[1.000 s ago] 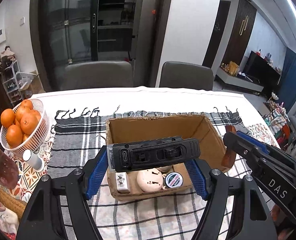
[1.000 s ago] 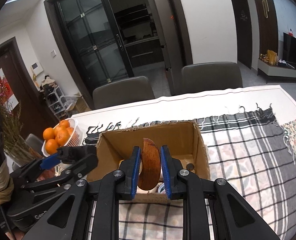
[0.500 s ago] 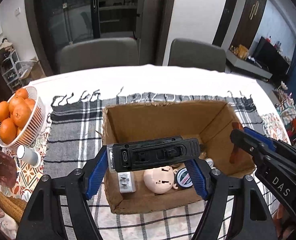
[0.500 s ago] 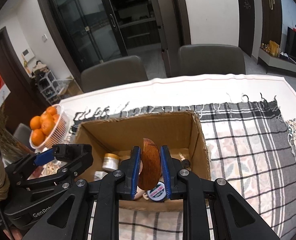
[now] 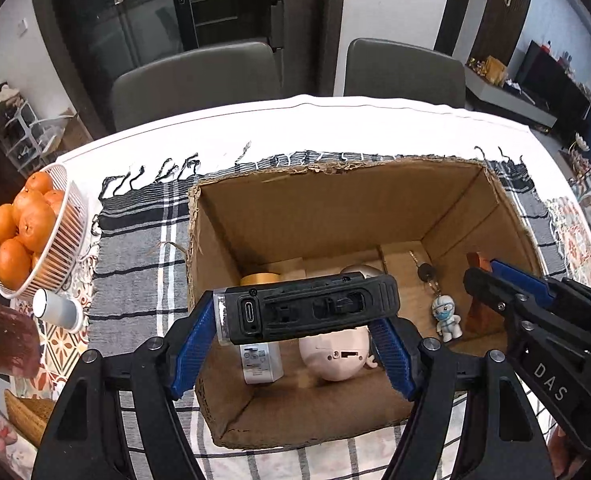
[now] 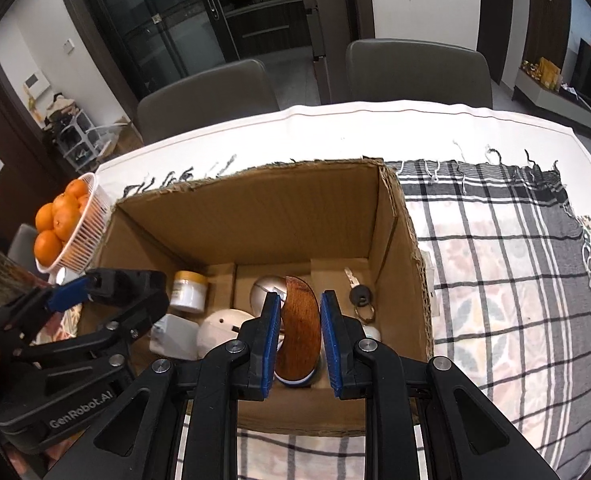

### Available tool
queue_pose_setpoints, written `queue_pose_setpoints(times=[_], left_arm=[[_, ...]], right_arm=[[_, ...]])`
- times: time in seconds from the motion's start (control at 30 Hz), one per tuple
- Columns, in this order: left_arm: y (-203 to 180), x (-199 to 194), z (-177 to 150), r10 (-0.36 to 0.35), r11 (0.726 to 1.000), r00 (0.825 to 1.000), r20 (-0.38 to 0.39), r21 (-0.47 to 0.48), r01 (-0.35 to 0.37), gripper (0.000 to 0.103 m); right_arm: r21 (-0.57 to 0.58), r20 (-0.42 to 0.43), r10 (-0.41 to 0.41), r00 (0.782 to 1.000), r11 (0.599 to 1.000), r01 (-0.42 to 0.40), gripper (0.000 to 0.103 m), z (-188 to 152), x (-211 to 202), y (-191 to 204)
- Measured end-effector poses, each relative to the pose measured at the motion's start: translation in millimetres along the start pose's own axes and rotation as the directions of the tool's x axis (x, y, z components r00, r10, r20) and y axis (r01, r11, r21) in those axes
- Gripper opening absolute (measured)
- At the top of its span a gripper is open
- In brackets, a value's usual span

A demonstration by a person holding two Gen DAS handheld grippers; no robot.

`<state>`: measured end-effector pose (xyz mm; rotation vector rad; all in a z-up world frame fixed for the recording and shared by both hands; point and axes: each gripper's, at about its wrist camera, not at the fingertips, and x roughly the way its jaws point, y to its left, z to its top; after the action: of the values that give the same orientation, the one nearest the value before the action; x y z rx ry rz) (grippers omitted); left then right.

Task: Organize rigid objects

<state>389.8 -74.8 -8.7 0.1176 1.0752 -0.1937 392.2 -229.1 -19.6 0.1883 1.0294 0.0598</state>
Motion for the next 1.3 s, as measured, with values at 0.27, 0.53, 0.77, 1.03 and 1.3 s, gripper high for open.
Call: queue_pose_setpoints(times=[0.27, 0.53, 0.77, 1.03, 1.3], left_arm=[[-2.1, -10.9, -2.3, 0.009, 1.0, 1.0, 0.019, -0.001, -0.009, 0.081], [2.2, -48.5, -20.7, 0.043, 0.999, 0.993, 0.111, -0.03, -0.04, 0.084], [5.1, -89.8, -47.0, 0.051, 0.997, 0.977, 0.209, -0.065, -0.038, 0.087], [-1.0, -141.7, -82.5, 0.076, 0.996, 0.938, 0.339, -0.063, -0.058, 0.094], [-3.7, -168.0, -128.2, 0.116, 0.993, 0.906, 0.407, -0.064, -0.099, 0.102]], right_arm=[[0.013, -0.002, 0.011, 1.0, 1.0, -0.011, 0.027, -1.7, -6.0, -2.7], [0.014, 0.093, -0.037, 0.995, 0.999, 0.035, 0.028, -13.6, -42.8, 3.2], [0.018, 0.177, -0.042, 0.983, 0.999, 0.039, 0.034, -35.5, -84.3, 11.5], [0.036, 0.284, -0.078, 0.956, 0.997, 0.071, 0.048, -70.7, -133.3, 15.9], [0.047, 0.369, -0.116, 0.922, 0.993, 0.106, 0.064, -118.3, -171.1, 22.8]])
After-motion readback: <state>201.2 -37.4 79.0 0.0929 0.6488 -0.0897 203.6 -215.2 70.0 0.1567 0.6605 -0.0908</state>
